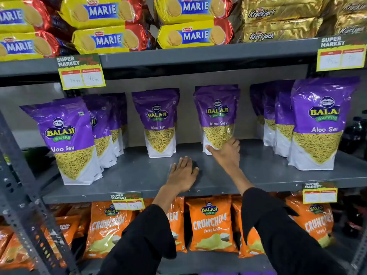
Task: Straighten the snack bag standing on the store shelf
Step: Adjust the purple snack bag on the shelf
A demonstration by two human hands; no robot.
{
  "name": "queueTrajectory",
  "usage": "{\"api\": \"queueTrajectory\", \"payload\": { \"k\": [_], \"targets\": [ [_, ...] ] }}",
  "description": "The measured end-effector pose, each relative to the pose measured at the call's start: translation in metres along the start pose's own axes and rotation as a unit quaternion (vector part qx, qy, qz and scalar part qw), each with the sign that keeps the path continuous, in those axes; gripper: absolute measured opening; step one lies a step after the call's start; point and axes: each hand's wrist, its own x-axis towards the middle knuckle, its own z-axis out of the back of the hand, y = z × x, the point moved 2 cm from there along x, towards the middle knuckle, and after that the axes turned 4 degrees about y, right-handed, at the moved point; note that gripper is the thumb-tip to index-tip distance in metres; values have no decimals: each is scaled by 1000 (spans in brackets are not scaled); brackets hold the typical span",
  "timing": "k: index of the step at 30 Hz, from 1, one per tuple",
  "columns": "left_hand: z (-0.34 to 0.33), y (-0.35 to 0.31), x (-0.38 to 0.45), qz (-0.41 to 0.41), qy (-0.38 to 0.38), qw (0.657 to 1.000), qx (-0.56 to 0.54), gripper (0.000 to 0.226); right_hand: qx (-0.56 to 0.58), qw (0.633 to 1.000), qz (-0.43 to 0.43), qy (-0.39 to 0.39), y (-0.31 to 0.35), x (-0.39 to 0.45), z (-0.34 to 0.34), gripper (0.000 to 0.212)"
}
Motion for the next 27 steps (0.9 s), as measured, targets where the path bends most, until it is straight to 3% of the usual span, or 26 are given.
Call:
{"api": "queueTrajectory", "payload": {
  "k": [4,10,27],
  "targets": [
    [0,4,8,7,52,999,17,69,14,999,-44,-3,6,21,-10,127],
    [-2,7,20,-10,62,997,41,70,21,997,-63,-30,5,39,-30,141],
    [-8,13,27,-8,81,995,60,69,41,997,-57,-42,1,43,-41,134]
  ]
}}
